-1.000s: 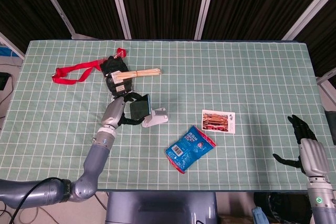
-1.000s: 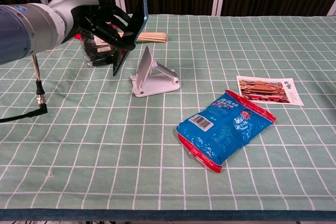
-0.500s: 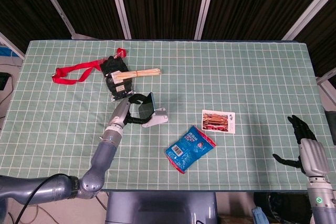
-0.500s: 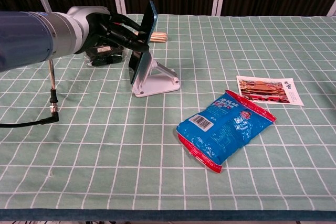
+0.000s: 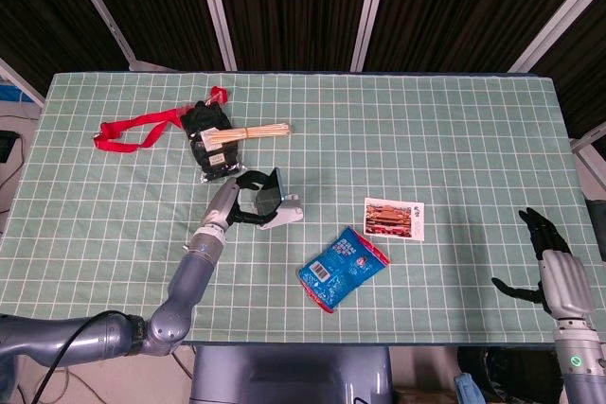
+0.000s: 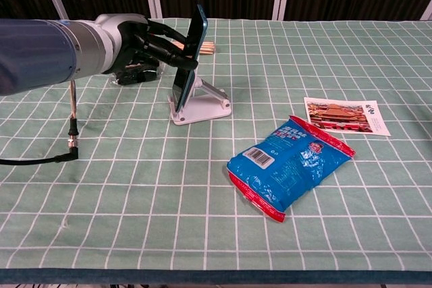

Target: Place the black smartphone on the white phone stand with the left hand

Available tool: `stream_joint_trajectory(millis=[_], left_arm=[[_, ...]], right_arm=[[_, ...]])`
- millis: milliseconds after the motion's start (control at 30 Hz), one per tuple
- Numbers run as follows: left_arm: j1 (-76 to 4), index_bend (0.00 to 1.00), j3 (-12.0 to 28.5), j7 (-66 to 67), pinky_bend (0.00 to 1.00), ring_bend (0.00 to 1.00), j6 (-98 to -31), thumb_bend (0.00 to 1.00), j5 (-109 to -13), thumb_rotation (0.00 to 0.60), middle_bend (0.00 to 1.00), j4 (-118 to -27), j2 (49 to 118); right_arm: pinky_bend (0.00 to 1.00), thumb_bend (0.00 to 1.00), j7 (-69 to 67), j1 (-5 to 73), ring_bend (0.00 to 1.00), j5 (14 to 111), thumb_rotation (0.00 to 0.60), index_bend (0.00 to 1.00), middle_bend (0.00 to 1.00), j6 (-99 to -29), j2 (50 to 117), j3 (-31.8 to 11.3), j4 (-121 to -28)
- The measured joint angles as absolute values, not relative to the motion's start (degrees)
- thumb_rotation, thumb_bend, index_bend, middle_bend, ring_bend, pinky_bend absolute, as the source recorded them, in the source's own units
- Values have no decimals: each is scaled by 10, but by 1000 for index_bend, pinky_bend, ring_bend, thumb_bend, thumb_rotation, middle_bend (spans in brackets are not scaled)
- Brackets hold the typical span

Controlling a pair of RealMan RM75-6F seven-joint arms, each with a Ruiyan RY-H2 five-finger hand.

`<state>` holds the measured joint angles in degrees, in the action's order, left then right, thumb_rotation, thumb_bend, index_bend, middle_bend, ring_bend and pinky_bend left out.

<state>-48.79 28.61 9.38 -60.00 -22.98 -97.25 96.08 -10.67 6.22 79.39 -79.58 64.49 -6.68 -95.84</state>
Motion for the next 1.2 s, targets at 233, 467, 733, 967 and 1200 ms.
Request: stream_joint_trajectory(millis=[233, 467, 733, 967, 1200], left_arm=[[-487, 649, 279, 81, 90, 227, -585, 558, -233, 600, 709, -963, 962], [-487, 648, 275, 74, 90, 227, -580, 558, -239, 600, 708, -956, 962], [-485, 640, 269, 64, 90, 227, -569, 555, -246, 600, 705, -949, 959], [-485, 633, 265, 59, 90, 226, -567, 552, -251, 600, 696, -946, 958], [-484, 535, 258, 58, 81, 201, -564, 442, -258, 600, 600, -944, 958]], right_arm=[[150, 102, -108, 62, 0, 794, 600, 0, 0, -796, 644, -67, -959], [150, 101, -109, 62, 0, 794, 600, 0, 0, -795, 644, -66, -959], [150, 101, -108, 62, 0, 794, 600, 0, 0, -795, 644, -66, -960], [150, 102, -108, 62, 0, 793, 600, 0, 0, -795, 644, -66, -960], [150, 101, -108, 62, 0, 794, 600, 0, 0, -795, 644, -66, -960]])
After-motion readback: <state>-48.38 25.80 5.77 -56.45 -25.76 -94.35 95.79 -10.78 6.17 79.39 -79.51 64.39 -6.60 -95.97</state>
